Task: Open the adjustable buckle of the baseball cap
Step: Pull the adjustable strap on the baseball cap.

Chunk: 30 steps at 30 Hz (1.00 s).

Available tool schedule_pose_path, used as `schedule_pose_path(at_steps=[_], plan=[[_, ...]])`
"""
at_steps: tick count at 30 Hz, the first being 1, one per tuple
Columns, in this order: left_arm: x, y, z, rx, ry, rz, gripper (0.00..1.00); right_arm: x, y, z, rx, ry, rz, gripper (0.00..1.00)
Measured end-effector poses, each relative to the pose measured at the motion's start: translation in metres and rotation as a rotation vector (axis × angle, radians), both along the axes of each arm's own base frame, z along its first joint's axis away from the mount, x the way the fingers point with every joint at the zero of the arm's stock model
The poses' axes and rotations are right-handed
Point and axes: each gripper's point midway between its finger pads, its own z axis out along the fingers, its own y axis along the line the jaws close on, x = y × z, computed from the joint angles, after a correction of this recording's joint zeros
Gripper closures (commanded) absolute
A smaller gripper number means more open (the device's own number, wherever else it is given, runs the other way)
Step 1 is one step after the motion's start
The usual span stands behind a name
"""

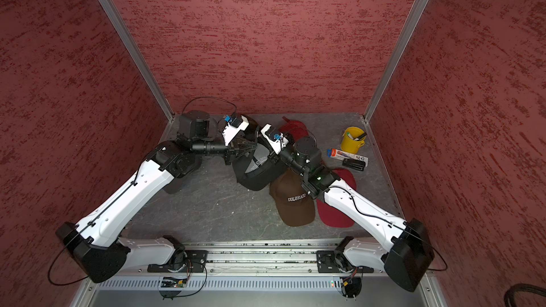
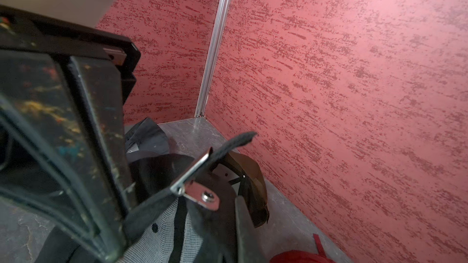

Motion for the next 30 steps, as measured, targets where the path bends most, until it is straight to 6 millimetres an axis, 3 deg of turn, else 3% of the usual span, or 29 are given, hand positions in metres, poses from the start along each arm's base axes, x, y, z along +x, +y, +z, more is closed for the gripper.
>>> schedule_pose_path(at_steps=[5, 15, 21, 30], plan=[[0.000, -0.003, -0.003, -0.003, 0.018, -0.008, 1.00, -0.001, -0.002, -0.003, 0.077, 0.018, -0.003, 1.00], [0.001, -0.010, -0.011, 0.006, 0.039, -0.021, 1.00, 0.001, -0.009, 0.011, 0.249, 0.039, -0.034, 1.00], [0.002, -0.011, -0.010, 0.003, 0.037, -0.020, 1.00, -0.001, -0.005, 0.010, 0.229, 0.015, -0.011, 0.74], [0.007, -0.005, -0.009, 0.010, 0.043, -0.003, 1.00, 0.001, -0.001, -0.023, 0.002, -0.013, -0.024, 0.65]])
